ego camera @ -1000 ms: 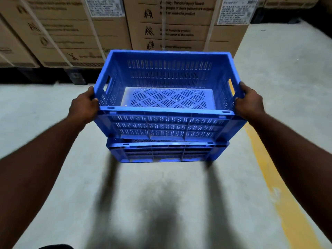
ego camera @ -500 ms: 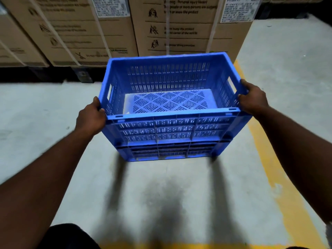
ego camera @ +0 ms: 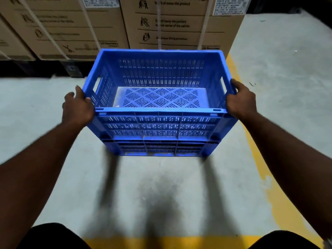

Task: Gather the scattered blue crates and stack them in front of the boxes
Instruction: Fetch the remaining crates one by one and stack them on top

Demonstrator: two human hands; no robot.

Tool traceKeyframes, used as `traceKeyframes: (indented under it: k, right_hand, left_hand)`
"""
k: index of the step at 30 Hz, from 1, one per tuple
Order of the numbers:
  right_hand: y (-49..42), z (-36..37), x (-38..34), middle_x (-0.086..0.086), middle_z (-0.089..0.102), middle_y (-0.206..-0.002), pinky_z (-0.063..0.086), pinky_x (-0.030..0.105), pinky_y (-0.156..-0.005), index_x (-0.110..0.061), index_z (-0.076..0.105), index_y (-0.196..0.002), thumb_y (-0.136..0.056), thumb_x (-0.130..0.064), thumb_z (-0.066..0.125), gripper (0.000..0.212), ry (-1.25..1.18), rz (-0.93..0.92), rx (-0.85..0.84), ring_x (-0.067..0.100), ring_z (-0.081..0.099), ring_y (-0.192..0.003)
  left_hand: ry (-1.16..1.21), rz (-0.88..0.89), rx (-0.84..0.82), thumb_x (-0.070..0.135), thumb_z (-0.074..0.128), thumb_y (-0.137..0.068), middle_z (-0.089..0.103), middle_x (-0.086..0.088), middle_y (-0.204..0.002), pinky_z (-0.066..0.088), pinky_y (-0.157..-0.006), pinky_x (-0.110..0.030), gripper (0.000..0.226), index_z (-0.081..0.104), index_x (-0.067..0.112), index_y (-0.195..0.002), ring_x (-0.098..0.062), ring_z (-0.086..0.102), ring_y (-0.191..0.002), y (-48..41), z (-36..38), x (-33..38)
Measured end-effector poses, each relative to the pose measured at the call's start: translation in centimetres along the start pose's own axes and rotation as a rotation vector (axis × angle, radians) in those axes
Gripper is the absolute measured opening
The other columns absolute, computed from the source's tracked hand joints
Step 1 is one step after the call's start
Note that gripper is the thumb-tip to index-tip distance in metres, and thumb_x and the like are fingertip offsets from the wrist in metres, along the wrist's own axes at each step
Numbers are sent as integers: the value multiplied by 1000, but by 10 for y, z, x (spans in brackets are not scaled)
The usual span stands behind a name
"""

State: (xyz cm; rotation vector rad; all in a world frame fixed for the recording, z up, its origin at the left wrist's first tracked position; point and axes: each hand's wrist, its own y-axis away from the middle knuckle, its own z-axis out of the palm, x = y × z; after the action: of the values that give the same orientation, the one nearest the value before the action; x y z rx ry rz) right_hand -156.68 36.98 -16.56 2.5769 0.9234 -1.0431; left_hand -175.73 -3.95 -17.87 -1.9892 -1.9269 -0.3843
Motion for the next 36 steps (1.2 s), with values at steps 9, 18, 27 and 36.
traceKeyframes:
  k: [9, 18, 27, 36]
  right_hand:
    - [23, 4, -14, 13, 58, -120, 38, 45, -94, -19, 58, -124, -90, -30, 42, 39, 300, -490, 199, 35, 54, -108]
    - [85, 59, -4, 7, 51, -116, 28, 47, -100, -19, 43, -125, -85, -33, 61, 45, 725, -798, 99, 30, 50, -105]
    - [74, 72, -11, 6, 47, -103, 29, 43, -88, -19, 43, -115, -73, -15, 72, 52, 770, -750, 196, 28, 45, -91]
    - [74, 59, -15, 8, 55, -98, 33, 43, -77, -14, 49, -104, -89, -33, 61, 27, 706, -807, 93, 29, 49, -88]
  left_hand:
    - [-131, 233, 14, 51, 32, -100, 25, -15, -157, 9, -112, -68, 60, 32, 13, -147, -33, 22, -145, 31, 3, 21]
    - [-298, 641, 10, 51, 69, -82, 60, -6, -110, 30, -105, -48, 53, 52, 20, -121, -31, 53, -107, 77, 21, 50]
    - [-304, 612, 99, 18, 70, -82, 57, -6, -97, 36, -92, -46, 29, 47, 18, -99, -31, 51, -89, 60, 33, 56]
    - [-304, 601, -45, 27, 66, -90, 58, -3, -99, 35, -89, -47, 20, 48, 21, -97, -28, 52, -95, 64, 22, 58]
